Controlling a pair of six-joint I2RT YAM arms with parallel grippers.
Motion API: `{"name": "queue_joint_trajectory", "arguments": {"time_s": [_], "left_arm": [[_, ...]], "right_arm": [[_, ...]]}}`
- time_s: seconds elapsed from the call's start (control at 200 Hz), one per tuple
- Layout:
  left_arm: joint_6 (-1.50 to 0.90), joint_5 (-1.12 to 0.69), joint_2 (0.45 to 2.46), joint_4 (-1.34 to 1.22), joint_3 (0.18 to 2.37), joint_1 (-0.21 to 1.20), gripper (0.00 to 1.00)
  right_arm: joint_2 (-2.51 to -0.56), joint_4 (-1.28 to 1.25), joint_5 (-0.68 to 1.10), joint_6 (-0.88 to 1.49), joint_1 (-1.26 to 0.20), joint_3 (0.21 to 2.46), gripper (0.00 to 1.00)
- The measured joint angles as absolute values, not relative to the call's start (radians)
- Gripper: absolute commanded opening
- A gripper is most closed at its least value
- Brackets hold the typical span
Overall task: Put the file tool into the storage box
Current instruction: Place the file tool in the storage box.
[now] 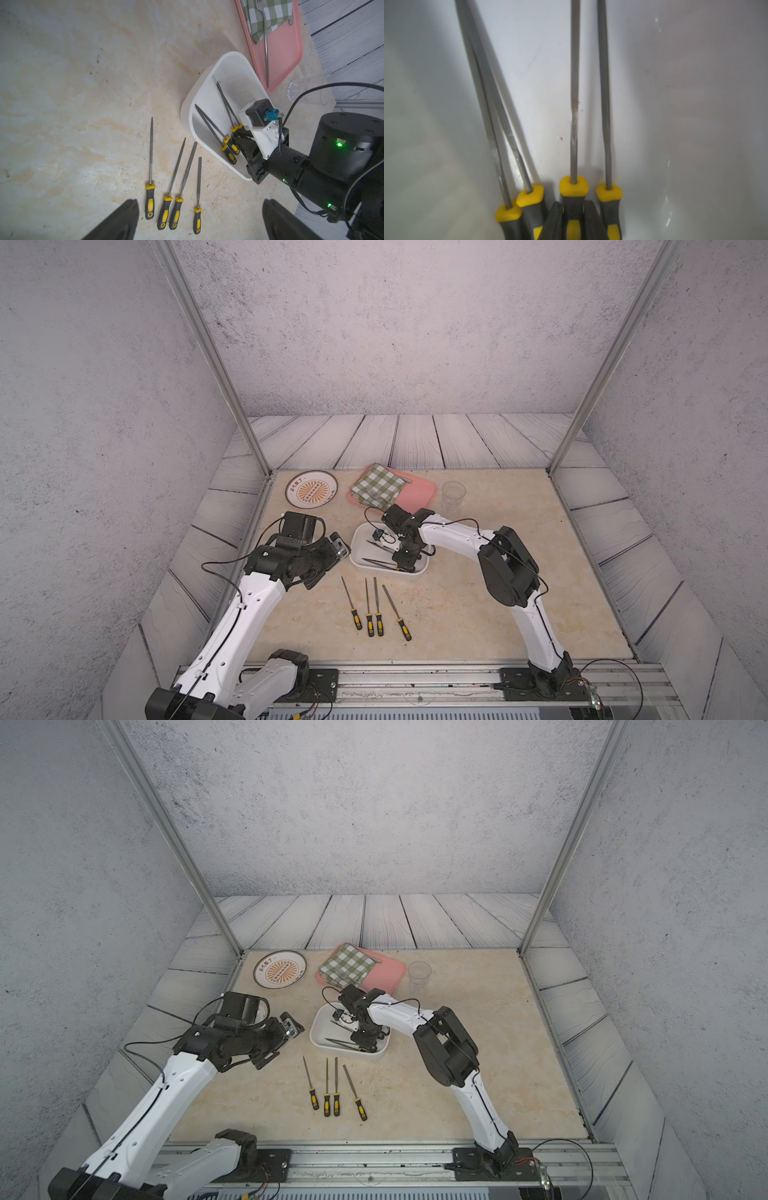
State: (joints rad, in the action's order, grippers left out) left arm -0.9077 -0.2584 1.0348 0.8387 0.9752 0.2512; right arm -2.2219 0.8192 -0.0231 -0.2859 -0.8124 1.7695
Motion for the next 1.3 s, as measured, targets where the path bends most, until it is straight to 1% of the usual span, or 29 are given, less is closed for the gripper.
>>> {"name": "queue_joint_trajectory", "arguments": {"time_s": [0.31, 0.706, 0.811, 0.946, 1.071, 1.161, 1.301], "left_arm": [[-0.908, -0.263, 1.036, 0.826, 0.966, 0.251, 0.98], [-0.905, -0.268, 1.045, 0.824, 0.966, 0.251, 0.98], [-0.905, -0.276, 1.059, 0.818, 0.966, 0.251, 0.98], [-0.905, -0.282, 1.074, 0.816, 0.966, 0.251, 0.98], [-0.905, -0.285, 1.075, 0.812, 0.966, 0.251, 0.98], [-0.905, -0.285, 1.075, 0.812, 0.966, 0.251, 0.98], [-0.905, -0.283, 1.075, 0.813, 0.966, 0.251, 0.98]], "right_arm": [[-2.144, 0.816, -0.065, -0.326, -0.813, 1.768, 0.15], [-2.143, 0.81, -0.055, -0.335, -0.82, 1.696, 0.17], [-2.143, 0.81, -0.053, -0.334, -0.827, 1.687, 0.21], [-2.143, 0.81, -0.051, -0.329, -0.839, 1.687, 0.37], [-2.143, 0.811, -0.052, -0.321, -0.845, 1.692, 0.47], [-2.143, 0.811, -0.054, -0.311, -0.848, 1.695, 0.5], [-2.143, 0.81, -0.062, -0.282, -0.85, 1.702, 0.52]]}}
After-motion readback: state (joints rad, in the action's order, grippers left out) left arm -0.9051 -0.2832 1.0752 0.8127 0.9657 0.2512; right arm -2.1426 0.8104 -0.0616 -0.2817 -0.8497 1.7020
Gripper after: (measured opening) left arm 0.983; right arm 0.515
